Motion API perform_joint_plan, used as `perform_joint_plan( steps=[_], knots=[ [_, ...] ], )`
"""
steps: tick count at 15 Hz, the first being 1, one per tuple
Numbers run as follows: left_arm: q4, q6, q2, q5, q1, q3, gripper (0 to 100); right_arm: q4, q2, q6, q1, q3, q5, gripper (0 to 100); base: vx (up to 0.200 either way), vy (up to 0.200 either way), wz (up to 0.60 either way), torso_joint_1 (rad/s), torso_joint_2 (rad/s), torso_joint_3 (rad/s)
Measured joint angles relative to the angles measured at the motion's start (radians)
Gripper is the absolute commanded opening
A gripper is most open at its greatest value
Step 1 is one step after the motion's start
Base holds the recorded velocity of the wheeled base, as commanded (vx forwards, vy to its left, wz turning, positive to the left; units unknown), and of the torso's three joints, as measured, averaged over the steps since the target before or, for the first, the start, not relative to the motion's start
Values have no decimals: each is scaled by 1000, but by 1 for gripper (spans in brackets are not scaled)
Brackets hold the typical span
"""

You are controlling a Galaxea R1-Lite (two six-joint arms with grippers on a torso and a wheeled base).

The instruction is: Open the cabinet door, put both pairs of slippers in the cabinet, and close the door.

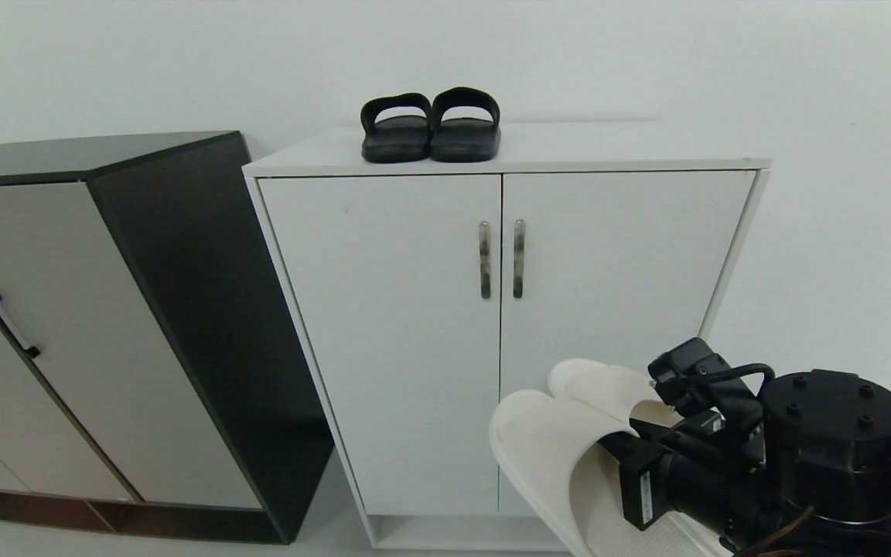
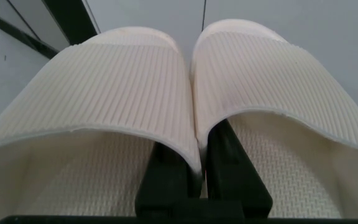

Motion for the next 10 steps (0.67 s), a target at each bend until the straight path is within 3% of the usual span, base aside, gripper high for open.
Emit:
perform_joint_plan(
  steps=[2,6,10],
  knots=[
    [-7,0,0,12,0,0,100,-14,-1,-1,0,6,0,0,0,0,0,-12,330,300],
    [-52,-13,30,-4,-2,-65,100,-39,-8,-2,1,20,1,0,0,0,0,0,0,0],
    [-66,-17,218,-156,-7,-134,100,-39,-11,-3,3,29,1,0,0,0,0,0,0,0]
  ],
)
